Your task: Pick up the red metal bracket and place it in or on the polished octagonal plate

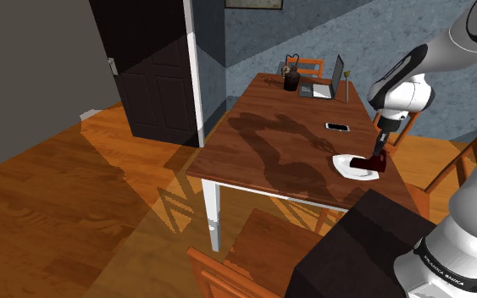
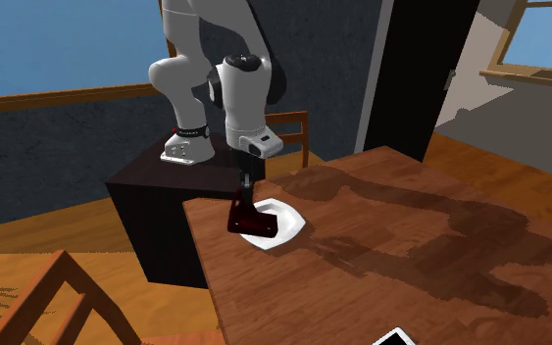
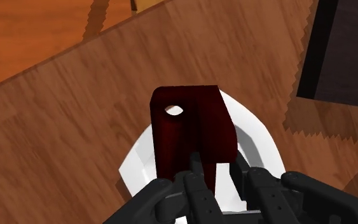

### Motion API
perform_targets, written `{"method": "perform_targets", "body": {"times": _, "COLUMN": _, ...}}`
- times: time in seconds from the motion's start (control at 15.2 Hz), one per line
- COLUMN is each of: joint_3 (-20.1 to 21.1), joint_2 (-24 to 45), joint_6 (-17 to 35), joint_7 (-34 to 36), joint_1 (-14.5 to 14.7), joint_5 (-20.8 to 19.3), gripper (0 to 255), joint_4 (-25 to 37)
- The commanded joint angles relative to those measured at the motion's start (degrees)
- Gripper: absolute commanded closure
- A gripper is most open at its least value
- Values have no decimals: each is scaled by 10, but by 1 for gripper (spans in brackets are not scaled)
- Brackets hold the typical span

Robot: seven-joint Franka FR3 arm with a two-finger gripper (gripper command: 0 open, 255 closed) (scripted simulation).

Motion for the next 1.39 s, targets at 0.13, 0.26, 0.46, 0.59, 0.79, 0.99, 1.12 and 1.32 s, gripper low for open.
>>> {"method": "perform_targets", "body": {"times": 0.13, "joint_3": 13, "joint_2": 31, "joint_6": 28, "joint_7": -18, "joint_1": -6, "joint_5": 26, "gripper": 255, "joint_4": 0}}
{"method": "perform_targets", "body": {"times": 0.26, "joint_3": 13, "joint_2": 31, "joint_6": 28, "joint_7": -18, "joint_1": -6, "joint_5": 26, "gripper": 255, "joint_4": 0}}
{"method": "perform_targets", "body": {"times": 0.46, "joint_3": 13, "joint_2": 31, "joint_6": 28, "joint_7": -18, "joint_1": -6, "joint_5": 26, "gripper": 255, "joint_4": 0}}
{"method": "perform_targets", "body": {"times": 0.59, "joint_3": 13, "joint_2": 31, "joint_6": 28, "joint_7": -18, "joint_1": -6, "joint_5": 26, "gripper": 255, "joint_4": 0}}
{"method": "perform_targets", "body": {"times": 0.79, "joint_3": 13, "joint_2": 31, "joint_6": 28, "joint_7": -17, "joint_1": -5, "joint_5": 26, "gripper": 0, "joint_4": 0}}
{"method": "perform_targets", "body": {"times": 0.99, "joint_3": 13, "joint_2": 30, "joint_6": 28, "joint_7": -17, "joint_1": -5, "joint_5": 26, "gripper": 0, "joint_4": 0}}
{"method": "perform_targets", "body": {"times": 1.12, "joint_3": 5, "joint_2": 14, "joint_6": 11, "joint_7": -7, "joint_1": -1, "joint_5": 11, "gripper": 0, "joint_4": 3}}
{"method": "perform_targets", "body": {"times": 1.32, "joint_3": -10, "joint_2": -30, "joint_6": -38, "joint_7": 19, "joint_1": 10, "joint_5": -27, "gripper": 0, "joint_4": 16}}
